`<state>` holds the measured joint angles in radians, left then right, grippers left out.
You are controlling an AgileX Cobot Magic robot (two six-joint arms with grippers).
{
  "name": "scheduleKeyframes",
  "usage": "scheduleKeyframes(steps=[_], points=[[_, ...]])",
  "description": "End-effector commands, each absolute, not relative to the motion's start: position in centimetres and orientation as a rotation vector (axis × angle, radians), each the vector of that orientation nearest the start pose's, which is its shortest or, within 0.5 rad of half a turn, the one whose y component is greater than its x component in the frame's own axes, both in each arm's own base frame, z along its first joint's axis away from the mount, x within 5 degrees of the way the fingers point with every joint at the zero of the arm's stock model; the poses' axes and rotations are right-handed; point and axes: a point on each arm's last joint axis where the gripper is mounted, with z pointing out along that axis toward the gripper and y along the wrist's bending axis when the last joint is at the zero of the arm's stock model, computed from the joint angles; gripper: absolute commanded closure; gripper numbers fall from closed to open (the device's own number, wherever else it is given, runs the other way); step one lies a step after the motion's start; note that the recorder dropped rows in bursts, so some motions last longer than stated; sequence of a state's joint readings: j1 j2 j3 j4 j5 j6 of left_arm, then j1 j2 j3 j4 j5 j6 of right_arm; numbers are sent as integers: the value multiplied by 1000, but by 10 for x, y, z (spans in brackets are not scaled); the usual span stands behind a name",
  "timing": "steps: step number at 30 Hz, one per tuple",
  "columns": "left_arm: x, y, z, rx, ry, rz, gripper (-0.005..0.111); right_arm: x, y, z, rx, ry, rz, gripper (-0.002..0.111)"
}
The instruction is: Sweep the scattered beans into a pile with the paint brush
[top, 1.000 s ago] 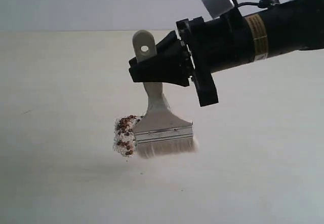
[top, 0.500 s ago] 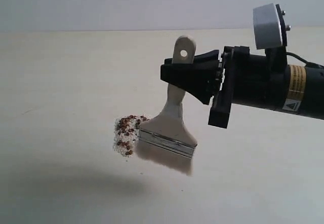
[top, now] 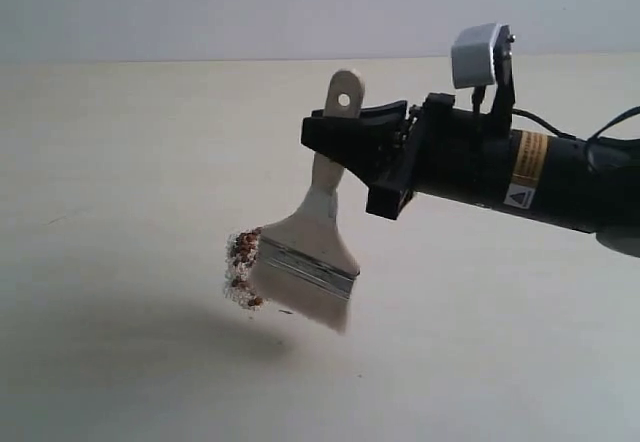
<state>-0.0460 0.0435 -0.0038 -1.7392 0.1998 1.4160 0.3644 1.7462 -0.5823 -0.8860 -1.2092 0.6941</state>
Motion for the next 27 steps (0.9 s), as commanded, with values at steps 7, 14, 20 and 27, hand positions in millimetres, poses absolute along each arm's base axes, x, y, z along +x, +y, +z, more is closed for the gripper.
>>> scheduleKeyframes(steps=[7, 14, 20, 27], points=[[56, -21, 214, -46, 1502, -456, 107, 259, 205, 197, -643, 1601, 1146, 108], [56, -21, 214, -46, 1502, -456, 107, 259, 229, 202, -588, 1661, 1101, 108], [56, -21, 214, -46, 1502, -456, 107, 259, 234, 198, -570, 1653, 1091, 108], [56, -21, 214, -46, 1502, -456, 107, 262, 239, 169, -610, 1679, 1075, 108]])
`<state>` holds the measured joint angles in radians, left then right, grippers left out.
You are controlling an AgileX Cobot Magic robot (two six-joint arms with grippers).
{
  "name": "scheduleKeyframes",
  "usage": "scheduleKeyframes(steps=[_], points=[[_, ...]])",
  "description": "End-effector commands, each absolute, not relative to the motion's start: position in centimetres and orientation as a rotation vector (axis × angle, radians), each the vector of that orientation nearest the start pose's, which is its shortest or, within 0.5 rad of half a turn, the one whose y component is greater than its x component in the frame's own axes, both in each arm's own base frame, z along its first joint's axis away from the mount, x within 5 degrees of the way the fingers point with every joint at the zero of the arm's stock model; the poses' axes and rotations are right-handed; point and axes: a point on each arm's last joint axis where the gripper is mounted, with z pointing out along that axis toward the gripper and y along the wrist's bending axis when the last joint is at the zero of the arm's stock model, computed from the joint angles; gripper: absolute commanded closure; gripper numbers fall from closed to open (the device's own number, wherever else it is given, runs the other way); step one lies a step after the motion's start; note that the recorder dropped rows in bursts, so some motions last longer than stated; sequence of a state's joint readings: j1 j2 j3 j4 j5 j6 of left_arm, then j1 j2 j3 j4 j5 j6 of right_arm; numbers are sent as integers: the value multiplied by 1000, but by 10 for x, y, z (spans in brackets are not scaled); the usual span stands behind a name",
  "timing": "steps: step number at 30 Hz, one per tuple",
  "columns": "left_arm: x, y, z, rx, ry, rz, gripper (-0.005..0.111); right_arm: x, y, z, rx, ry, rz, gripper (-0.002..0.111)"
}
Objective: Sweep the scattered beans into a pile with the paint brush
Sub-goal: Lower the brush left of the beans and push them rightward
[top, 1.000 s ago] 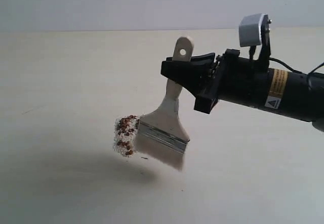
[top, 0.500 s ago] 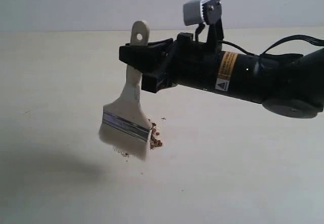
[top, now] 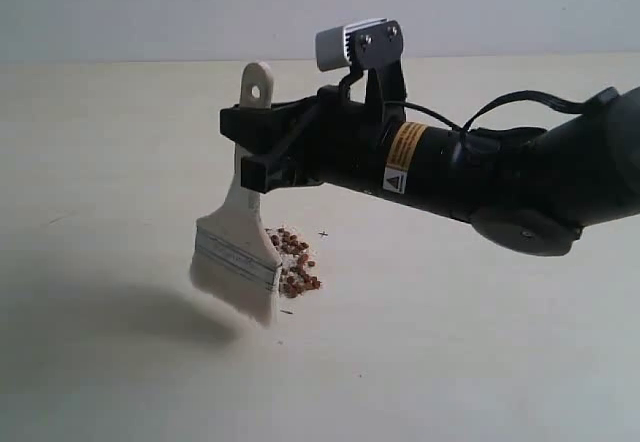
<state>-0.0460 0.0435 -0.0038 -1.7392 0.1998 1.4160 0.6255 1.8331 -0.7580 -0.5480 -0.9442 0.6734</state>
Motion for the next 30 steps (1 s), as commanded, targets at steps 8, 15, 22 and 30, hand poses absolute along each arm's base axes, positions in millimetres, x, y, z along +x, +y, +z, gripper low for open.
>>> scheduleKeyframes(steps=[8, 15, 22, 30], points=[[56, -21, 214, -46, 1502, -456, 107, 264, 240, 160, -564, 1663, 1121, 108], [56, -21, 214, -46, 1502, -456, 107, 266, 239, 157, -551, 1710, 1085, 108], [56, -21, 214, -46, 1502, -456, 107, 272, 234, 150, -532, 1768, 974, 108], [56, -21, 214, -46, 1502, -456, 107, 276, 231, 150, -516, 1761, 908, 108]])
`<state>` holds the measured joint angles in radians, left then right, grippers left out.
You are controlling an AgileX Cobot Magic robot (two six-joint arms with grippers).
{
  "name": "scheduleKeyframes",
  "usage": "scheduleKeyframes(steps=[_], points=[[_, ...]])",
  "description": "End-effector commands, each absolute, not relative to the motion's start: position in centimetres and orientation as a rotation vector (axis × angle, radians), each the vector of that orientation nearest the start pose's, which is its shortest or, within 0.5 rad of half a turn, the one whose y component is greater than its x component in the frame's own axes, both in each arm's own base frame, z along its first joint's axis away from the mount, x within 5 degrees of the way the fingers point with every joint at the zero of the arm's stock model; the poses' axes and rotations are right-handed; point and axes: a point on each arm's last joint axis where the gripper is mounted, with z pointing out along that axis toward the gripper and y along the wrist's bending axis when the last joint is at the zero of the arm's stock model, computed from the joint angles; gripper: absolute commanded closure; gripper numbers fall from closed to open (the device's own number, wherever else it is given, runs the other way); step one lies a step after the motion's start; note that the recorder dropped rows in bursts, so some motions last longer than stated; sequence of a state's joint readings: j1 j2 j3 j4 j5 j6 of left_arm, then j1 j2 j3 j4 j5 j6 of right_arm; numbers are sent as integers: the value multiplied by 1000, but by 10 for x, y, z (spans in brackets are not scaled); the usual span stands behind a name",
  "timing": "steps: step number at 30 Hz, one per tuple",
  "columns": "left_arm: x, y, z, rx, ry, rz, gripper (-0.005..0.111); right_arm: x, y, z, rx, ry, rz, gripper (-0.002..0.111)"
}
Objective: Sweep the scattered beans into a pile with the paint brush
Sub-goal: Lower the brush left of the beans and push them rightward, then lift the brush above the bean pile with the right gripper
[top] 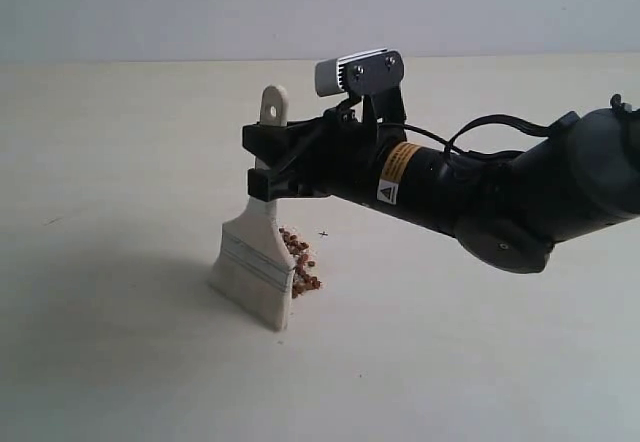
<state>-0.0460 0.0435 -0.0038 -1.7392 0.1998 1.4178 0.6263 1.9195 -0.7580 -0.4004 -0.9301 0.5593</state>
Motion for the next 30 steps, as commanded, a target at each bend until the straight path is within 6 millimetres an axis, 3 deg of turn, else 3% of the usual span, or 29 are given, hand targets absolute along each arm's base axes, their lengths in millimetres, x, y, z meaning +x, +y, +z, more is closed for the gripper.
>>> scheduleKeyframes(steps=[1, 13, 18, 24, 30], points=[[56, -21, 214, -46, 1502, -456, 107, 276, 231, 150, -516, 1758, 900, 108], [56, -21, 214, -46, 1502, -456, 107, 278, 230, 150, -520, 1752, 862, 108], [56, -21, 214, -46, 1502, -456, 107, 276, 231, 153, -491, 1736, 923, 108], [56, -21, 214, -46, 1502, -456, 107, 275, 233, 160, -464, 1682, 983, 108], [56, -21, 214, -46, 1502, -456, 107, 273, 231, 179, -461, 1626, 990, 108]])
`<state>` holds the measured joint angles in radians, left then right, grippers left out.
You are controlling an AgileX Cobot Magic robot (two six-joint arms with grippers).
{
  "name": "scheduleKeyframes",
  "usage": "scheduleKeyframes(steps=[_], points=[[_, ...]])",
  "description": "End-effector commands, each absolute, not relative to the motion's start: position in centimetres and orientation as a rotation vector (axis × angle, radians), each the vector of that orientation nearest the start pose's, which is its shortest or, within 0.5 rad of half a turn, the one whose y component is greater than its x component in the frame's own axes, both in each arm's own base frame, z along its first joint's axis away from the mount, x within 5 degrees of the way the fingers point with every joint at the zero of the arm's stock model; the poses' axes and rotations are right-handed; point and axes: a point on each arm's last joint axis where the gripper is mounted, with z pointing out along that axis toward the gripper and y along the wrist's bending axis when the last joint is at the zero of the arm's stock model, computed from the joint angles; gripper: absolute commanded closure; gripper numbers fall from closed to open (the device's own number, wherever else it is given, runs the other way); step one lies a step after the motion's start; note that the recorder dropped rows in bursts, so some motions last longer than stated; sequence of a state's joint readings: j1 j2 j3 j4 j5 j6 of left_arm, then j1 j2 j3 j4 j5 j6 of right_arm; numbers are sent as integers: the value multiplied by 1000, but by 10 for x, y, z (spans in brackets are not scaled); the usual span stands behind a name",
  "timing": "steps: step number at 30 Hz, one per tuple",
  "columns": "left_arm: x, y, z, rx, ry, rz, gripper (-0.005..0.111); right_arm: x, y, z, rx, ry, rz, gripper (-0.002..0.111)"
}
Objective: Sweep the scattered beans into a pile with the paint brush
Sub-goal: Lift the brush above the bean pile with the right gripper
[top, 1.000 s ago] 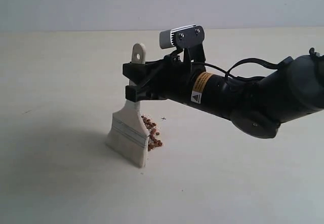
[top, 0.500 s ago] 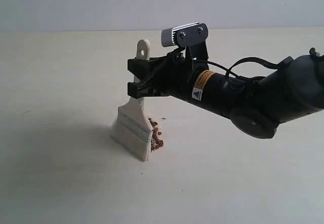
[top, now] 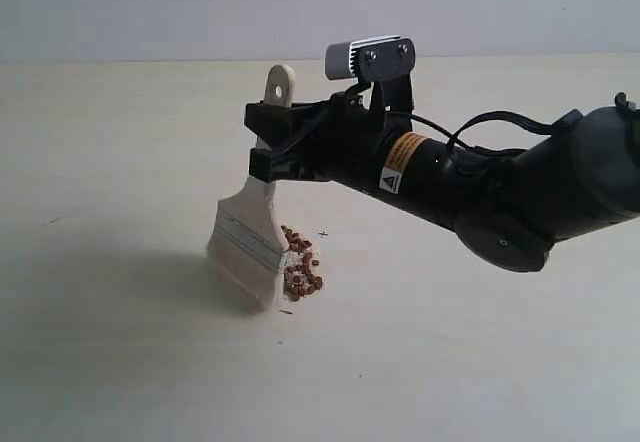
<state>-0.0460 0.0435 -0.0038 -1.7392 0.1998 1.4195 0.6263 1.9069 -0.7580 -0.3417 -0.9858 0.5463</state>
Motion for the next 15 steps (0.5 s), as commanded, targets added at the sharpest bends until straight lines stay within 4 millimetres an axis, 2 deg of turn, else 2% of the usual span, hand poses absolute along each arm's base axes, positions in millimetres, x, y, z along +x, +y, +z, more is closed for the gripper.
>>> scheduleKeyframes(steps=[1, 2, 5, 9, 12, 15], points=[[56, -21, 214, -46, 1502, -456, 107, 273, 231, 184, -459, 1615, 991, 108], [56, -21, 214, -46, 1502, -456, 107, 274, 226, 192, -456, 1605, 975, 108], [56, -21, 214, -46, 1502, -456, 107, 281, 211, 200, -519, 1598, 881, 108], [56, -21, 214, -46, 1502, -456, 107, 300, 189, 204, -749, 1567, 836, 108], [56, -21, 214, -49, 1502, -460, 107, 311, 184, 218, -932, 1509, 852, 108], [56, -21, 214, -49, 1502, -460, 107, 319, 190, 228, -1060, 1440, 876, 108]])
